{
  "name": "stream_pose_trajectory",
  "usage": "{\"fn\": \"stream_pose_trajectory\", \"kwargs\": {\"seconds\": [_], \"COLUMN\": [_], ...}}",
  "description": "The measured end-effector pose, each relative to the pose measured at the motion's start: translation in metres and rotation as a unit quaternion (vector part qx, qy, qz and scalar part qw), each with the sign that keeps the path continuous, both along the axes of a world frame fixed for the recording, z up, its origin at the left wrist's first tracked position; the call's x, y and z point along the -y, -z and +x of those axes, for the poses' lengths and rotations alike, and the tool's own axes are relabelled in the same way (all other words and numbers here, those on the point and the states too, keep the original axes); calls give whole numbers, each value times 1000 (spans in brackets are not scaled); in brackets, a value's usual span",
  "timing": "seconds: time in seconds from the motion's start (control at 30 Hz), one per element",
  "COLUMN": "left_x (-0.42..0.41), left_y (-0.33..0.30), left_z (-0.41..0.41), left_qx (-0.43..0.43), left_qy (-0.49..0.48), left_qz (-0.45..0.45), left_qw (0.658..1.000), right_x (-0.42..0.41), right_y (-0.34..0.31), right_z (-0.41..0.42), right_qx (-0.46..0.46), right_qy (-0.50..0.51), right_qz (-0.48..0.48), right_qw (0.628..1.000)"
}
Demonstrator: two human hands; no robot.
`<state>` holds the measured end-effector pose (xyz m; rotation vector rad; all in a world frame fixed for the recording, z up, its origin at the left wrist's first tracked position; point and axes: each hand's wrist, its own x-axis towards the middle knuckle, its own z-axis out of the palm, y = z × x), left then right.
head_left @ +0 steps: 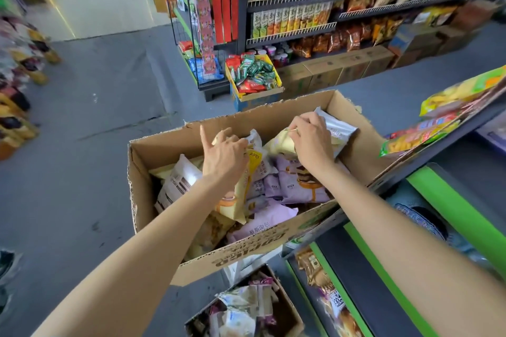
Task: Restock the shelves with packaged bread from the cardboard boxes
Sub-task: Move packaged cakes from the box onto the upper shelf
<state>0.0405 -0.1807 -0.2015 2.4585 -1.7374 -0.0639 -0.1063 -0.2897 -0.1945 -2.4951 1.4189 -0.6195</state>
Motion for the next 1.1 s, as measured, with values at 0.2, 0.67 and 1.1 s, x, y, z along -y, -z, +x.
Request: {"fn": "stream_pose_trajectory", "kwargs": {"seconds": [0.2, 0.67, 1.1], "left_x": [-5, -65, -86], "left_y": [-50, -175, -201], "left_z": [-8, -45, -203], "left_qx": [-77, -162, -228], "left_qy": [214, 408, 460], "left_qz": [-53, -203, -111], "left_qw": [972, 875, 851], "right_x": [-45, -157, -233], "right_y": [-66, -185, -155], "right_z": [-8, -53, -252], "right_qx": [29, 59, 512], "right_qy": [-45, 29, 107], "right_qz": [4, -261, 154], "right_qw": [999, 963, 839]}}
